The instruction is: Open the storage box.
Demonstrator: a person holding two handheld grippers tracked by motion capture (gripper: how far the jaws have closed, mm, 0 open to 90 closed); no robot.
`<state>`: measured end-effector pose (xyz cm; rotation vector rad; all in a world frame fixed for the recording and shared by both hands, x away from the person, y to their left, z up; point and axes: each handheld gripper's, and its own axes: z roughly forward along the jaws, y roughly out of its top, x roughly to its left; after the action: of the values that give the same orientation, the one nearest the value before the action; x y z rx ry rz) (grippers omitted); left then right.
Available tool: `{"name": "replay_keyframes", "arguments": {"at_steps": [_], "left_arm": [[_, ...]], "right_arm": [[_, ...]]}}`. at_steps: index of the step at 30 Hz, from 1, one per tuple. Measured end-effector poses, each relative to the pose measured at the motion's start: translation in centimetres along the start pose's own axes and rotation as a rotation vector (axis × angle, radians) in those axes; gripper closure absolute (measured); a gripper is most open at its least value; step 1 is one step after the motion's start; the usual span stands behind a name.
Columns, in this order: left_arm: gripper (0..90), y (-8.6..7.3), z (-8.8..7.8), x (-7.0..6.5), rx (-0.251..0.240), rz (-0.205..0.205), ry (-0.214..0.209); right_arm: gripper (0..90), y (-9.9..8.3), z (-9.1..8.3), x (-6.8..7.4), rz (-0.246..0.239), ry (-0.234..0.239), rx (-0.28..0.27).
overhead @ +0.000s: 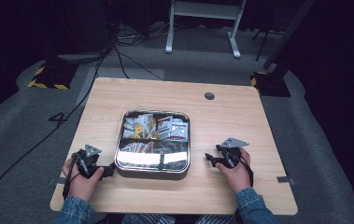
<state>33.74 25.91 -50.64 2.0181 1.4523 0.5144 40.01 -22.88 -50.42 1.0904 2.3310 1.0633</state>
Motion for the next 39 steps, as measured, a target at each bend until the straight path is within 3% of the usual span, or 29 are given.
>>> {"name": "replay_keyframes", "arguments": {"at_steps": [12, 18, 26, 32, 33, 39], "left_arm": [[0.4, 0.0, 0.0, 0.1, -0.001, 0.007, -0.005], [0.4, 0.1, 0.1, 0.2, -0.002, 0.017, -0.011], [0.4, 0.3, 0.3, 0.7, 0.0, 0.052, -0.047], [0.4, 0.4, 0.3, 0.7, 0.001, 0.057, -0.047], [0.4, 0.4, 0.3, 0.8, 0.004, 0.06, -0.05], [0.4, 0.4, 0.4, 0.8, 0.001, 0.059, -0.044]], "right_arm": [[33.9, 0.4, -0.3, 0.4, -0.008, -0.001, 0.031], [34.6, 2.8, -1.3, 0.8, -0.021, 0.022, -0.007], [34.8, 6.0, -2.3, 1.6, -0.024, 0.117, -0.044], [35.0, 7.7, -2.8, 2.8, -0.055, 0.151, -0.068], [34.6, 8.7, -2.9, 3.7, -0.083, 0.173, -0.084], [34.7, 10.5, -2.6, 5.5, -0.114, 0.222, -0.094]]}}
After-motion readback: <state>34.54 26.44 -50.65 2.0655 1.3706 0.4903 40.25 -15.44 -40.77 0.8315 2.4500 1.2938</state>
